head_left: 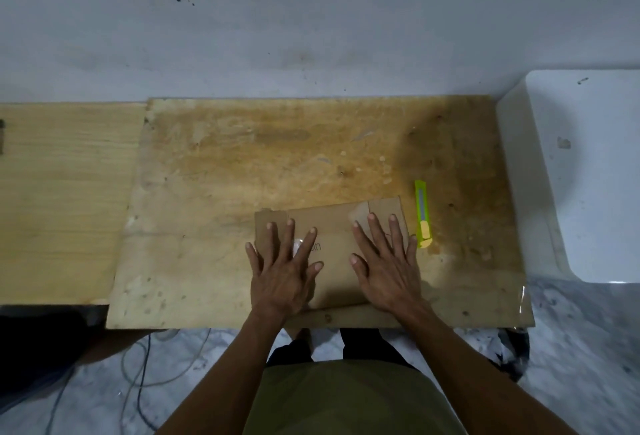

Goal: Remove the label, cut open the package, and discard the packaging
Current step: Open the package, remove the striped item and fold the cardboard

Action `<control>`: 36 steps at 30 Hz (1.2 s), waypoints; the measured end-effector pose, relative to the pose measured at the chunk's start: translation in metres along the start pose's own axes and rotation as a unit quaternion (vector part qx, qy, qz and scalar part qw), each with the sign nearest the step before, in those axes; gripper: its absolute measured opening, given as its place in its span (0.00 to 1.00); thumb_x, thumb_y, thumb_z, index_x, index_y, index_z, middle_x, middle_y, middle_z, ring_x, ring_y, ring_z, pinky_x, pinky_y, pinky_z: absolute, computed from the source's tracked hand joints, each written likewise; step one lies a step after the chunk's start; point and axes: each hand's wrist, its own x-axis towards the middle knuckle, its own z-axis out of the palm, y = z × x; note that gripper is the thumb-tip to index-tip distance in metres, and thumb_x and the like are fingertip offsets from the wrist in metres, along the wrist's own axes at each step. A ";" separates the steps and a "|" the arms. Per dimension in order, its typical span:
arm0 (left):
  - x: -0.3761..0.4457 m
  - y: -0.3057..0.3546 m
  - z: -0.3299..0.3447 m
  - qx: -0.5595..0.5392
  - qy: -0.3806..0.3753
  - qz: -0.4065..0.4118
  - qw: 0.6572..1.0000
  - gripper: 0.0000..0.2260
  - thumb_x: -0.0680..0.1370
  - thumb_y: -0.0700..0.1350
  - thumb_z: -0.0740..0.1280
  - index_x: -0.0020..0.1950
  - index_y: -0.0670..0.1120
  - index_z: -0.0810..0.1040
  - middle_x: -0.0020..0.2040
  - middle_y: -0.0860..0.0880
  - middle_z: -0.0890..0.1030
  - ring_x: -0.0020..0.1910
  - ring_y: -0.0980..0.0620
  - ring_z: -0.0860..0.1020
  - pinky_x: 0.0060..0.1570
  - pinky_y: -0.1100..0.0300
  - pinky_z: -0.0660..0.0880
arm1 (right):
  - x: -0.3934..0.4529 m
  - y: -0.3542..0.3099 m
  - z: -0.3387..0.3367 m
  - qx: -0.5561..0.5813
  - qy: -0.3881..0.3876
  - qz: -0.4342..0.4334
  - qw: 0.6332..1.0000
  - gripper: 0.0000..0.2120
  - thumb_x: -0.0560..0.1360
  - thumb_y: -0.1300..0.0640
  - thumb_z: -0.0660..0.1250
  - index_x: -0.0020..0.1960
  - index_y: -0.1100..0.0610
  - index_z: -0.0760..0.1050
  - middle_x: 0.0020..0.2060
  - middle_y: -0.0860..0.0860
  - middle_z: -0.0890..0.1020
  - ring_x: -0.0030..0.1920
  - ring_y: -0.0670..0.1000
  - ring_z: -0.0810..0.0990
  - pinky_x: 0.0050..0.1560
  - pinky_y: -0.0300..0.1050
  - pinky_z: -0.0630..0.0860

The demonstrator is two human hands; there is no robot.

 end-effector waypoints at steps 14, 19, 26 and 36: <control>0.029 -0.009 -0.023 -0.026 0.017 -0.015 0.999 0.30 0.80 0.68 0.48 0.78 0.65 0.37 0.80 0.50 0.30 0.77 0.41 0.27 0.73 0.30 0.38 | 0.021 -0.021 -0.002 0.034 0.047 0.045 0.997 0.29 0.81 0.39 0.46 0.79 0.41 0.38 0.79 0.43 0.40 0.79 0.53 0.34 0.74 0.71 0.42; 0.027 -0.008 -0.019 -0.093 0.055 -0.072 0.992 0.41 0.75 0.73 0.55 0.79 0.62 0.37 0.80 0.46 0.31 0.78 0.38 0.31 0.74 0.33 0.39 | 0.017 -0.018 0.001 0.035 0.078 0.069 0.994 0.33 0.79 0.35 0.52 0.79 0.42 0.45 0.80 0.51 0.43 0.79 0.60 0.37 0.73 0.71 0.46; 0.021 -0.008 -0.018 -0.148 0.136 -0.164 0.966 0.54 0.65 0.75 0.67 0.81 0.49 0.49 0.78 0.37 0.59 0.78 0.36 0.58 0.73 0.31 0.55 | 0.012 -0.029 0.001 0.167 0.117 0.172 0.964 0.45 0.72 0.30 0.63 0.80 0.47 0.46 0.79 0.62 0.50 0.78 0.63 0.50 0.72 0.68 0.55; 0.016 0.014 -0.013 -0.189 0.195 -0.056 0.961 0.43 0.75 0.62 0.68 0.80 0.57 0.44 0.79 0.45 0.63 0.78 0.45 0.61 0.76 0.43 0.51 | 0.003 -0.052 -0.011 0.238 0.211 0.054 0.947 0.34 0.78 0.50 0.65 0.79 0.50 0.53 0.79 0.54 0.58 0.78 0.52 0.55 0.75 0.54 0.58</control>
